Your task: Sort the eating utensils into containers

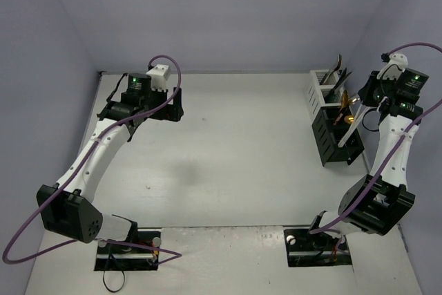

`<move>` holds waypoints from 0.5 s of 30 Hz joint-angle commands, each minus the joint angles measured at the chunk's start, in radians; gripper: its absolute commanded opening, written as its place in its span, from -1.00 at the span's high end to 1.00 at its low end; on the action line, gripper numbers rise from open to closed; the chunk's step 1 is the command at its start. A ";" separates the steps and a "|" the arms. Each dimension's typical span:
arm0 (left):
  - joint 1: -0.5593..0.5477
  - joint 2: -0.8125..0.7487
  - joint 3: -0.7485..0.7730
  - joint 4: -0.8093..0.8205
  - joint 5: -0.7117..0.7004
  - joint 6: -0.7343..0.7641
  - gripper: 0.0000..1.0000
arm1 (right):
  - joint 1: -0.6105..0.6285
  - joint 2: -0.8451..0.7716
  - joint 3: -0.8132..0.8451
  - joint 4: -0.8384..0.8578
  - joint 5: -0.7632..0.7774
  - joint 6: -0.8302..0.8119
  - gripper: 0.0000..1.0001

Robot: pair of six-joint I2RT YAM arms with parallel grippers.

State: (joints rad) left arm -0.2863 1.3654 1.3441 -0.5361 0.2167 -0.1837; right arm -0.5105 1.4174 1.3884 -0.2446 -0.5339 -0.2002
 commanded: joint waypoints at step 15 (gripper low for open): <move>0.082 0.012 0.003 0.084 0.027 -0.091 -0.80 | -0.097 -0.002 -0.078 0.193 -0.099 0.123 1.00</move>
State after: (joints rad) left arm -0.2436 1.3841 1.3441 -0.5184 0.2370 -0.1977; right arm -0.5635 1.4642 1.3607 -0.1613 -0.5847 -0.1259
